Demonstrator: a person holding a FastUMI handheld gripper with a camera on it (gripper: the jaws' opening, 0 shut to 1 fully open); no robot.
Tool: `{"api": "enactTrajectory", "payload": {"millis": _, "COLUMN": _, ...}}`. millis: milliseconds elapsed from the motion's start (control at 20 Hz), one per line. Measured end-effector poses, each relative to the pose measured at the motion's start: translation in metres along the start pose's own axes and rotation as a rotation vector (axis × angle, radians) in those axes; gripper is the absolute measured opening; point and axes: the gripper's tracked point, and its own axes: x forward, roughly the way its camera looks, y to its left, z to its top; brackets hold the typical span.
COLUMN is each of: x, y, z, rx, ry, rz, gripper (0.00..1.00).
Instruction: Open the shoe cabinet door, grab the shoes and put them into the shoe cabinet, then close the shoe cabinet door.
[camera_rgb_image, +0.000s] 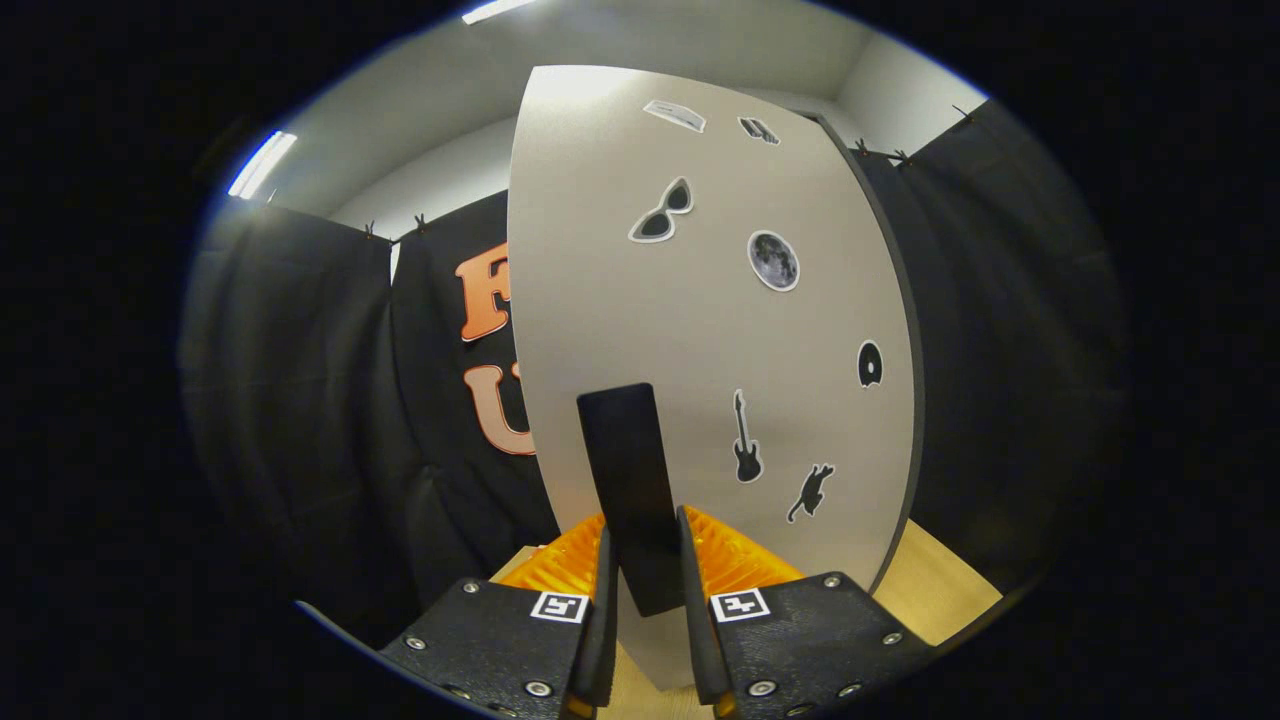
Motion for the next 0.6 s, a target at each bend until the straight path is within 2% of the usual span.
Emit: {"api": "enactTrajectory", "payload": {"millis": 600, "x": -0.042, "y": -0.035, "z": 0.002, "rx": -0.005, "ry": 0.015, "rz": 0.028, "gripper": 0.3}}
